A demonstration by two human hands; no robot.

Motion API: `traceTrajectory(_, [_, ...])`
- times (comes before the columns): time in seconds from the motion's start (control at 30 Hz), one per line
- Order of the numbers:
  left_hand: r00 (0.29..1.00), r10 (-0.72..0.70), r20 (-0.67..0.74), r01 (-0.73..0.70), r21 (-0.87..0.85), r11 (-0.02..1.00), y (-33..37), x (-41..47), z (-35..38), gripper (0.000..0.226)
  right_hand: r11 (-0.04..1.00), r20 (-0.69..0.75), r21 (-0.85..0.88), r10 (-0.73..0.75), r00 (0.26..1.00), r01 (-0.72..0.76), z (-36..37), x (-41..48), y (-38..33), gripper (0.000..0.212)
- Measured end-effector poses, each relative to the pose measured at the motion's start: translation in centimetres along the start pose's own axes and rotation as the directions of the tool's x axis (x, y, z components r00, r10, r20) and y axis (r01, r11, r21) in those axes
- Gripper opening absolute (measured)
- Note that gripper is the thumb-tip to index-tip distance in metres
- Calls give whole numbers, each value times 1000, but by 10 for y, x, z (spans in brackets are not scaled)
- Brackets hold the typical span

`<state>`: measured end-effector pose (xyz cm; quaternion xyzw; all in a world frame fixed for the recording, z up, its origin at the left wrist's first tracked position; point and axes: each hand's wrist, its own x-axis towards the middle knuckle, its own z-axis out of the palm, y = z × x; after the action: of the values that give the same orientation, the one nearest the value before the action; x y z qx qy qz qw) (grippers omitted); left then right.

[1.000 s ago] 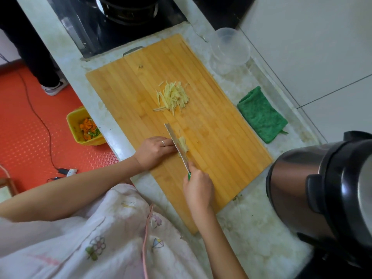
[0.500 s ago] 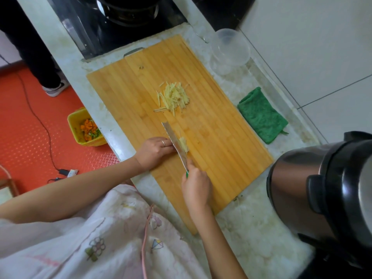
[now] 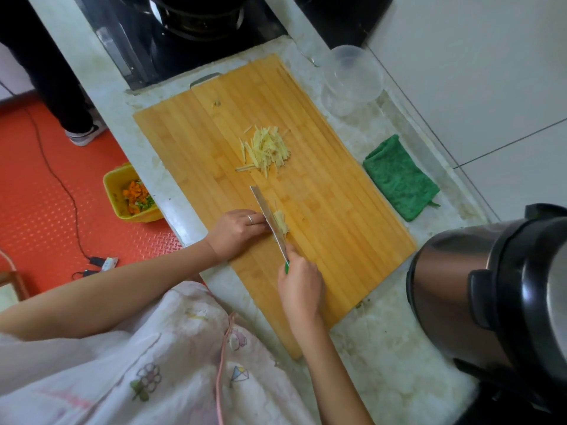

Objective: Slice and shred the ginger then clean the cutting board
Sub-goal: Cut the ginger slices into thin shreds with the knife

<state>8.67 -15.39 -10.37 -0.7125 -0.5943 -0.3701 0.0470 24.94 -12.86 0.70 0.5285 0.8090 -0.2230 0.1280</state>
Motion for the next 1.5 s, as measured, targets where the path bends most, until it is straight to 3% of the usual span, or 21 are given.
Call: traceTrajectory(1.5, [1000, -5, 16, 5, -6, 1000, -1, 1, -1, 40, 999, 31, 50, -15, 999, 13, -9, -9, 3, 44])
